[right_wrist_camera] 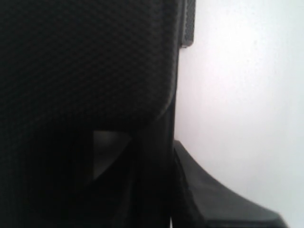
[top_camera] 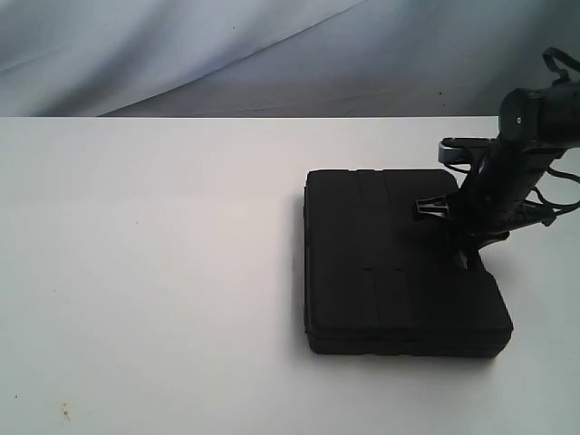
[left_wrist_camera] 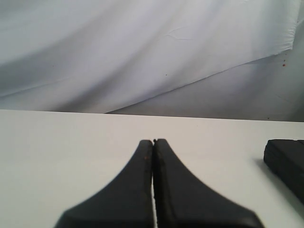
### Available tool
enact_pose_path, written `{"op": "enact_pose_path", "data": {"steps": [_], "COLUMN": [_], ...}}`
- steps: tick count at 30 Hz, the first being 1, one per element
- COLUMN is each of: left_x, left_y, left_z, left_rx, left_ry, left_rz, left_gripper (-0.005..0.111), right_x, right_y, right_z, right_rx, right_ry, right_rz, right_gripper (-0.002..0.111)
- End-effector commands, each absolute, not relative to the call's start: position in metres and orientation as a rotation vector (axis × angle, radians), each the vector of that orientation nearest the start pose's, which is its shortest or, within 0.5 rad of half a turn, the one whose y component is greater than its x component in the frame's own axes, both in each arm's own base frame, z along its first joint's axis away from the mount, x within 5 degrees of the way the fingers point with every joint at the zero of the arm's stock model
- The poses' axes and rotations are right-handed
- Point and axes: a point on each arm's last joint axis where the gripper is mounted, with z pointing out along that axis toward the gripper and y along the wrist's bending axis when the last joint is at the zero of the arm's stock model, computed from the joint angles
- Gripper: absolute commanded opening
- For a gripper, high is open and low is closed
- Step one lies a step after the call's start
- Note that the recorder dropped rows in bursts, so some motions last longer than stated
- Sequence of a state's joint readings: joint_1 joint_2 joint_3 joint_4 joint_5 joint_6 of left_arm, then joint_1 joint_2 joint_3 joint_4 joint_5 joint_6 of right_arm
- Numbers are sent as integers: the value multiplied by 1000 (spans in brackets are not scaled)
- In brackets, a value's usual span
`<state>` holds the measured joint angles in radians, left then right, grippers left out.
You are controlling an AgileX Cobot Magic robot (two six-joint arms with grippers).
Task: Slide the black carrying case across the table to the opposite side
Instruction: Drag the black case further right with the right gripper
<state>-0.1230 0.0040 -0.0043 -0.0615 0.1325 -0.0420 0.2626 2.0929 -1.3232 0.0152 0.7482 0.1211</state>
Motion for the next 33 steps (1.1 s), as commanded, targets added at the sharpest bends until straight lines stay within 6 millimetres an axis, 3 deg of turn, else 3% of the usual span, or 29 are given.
{"op": "enact_pose_path", "data": {"steps": [1, 19, 26, 33], "left_x": [56, 56, 56, 56], "left_y": [-8, -8, -8, -8], "left_z": [201, 201, 201, 201], "left_rx": [15, 15, 15, 15], "left_ry": [1618, 1618, 1618, 1618], "left_rz": [-187, -187, -187, -187], "left_gripper": [0, 0, 0, 0], "right_x": [382, 385, 387, 386], "right_y": [82, 79, 60, 62], "right_z": [112, 112, 112, 112], "right_rx": [-256, -310, -181, -174], "right_ry": [3024, 2993, 3024, 3026], "right_rz": [-36, -77, -20, 7], "right_gripper": [0, 0, 0, 0]}}
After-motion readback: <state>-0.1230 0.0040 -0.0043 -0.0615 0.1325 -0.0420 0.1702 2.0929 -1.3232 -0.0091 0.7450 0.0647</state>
